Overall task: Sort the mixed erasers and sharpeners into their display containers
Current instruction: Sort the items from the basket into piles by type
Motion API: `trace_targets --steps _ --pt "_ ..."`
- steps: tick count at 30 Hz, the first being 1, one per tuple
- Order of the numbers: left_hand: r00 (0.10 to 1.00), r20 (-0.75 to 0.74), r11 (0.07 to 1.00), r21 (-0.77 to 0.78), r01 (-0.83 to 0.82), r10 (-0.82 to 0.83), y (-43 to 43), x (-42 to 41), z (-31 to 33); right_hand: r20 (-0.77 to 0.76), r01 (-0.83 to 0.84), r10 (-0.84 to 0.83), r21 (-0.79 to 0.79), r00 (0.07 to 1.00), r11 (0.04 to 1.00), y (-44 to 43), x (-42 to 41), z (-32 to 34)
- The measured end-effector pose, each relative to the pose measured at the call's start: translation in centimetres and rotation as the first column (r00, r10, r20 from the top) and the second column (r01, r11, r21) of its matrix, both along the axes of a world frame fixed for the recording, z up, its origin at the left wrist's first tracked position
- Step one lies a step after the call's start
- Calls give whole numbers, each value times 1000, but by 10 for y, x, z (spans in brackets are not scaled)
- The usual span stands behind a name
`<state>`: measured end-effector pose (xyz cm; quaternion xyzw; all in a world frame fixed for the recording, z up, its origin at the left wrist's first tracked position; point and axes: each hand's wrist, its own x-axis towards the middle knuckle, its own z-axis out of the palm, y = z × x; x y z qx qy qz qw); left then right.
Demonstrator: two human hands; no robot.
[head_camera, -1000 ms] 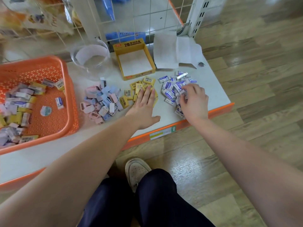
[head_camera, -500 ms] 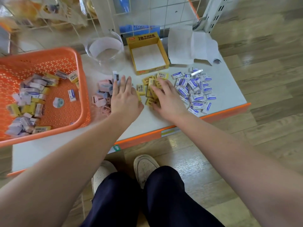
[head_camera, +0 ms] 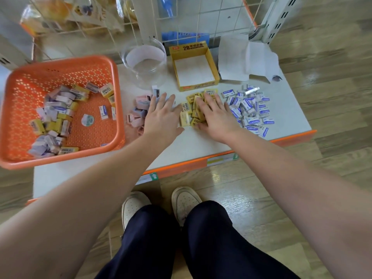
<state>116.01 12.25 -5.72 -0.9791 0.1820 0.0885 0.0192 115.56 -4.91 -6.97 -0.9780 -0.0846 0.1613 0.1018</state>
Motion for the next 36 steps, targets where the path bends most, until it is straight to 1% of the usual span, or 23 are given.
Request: trace_targets --steps 3,5,8,10,15,19,23,26,28,32,36 --pt "999 46 1000 -23 -14 15 16 -5 19 47 -66 66 15 997 998 11 -7 17" --pt "996 84 997 -68 -38 44 28 -7 33 62 -96 93 38 994 995 23 -10 31" --pt "979 145 974 -192 -118 147 51 -13 53 109 -108 95 126 989 986 49 -7 51" --pt "963 165 954 -247 -170 214 71 -19 62 147 -141 118 161 982 977 70 -2 62" --pt "914 133 897 -290 -335 384 137 -39 66 255 -246 171 299 952 922 133 3 76" --pt "839 66 816 -285 -502 540 193 -59 61 269 -304 208 390 940 869 185 -2 75" --pt "797 -40 755 -293 -586 603 238 -70 55 226 -360 293 370 929 856 223 -2 69" --pt "766 -131 694 -347 -630 630 259 -71 50 186 -405 362 316 913 858 240 5 64" --pt "758 -156 669 -382 -637 633 266 -69 48 160 -421 390 281 907 863 247 13 63" --pt "803 -180 713 -380 -589 568 271 -61 42 94 -429 418 209 903 879 255 31 60" --pt "804 -195 729 -341 -593 562 274 -46 36 45 -497 497 161 867 852 268 45 57"
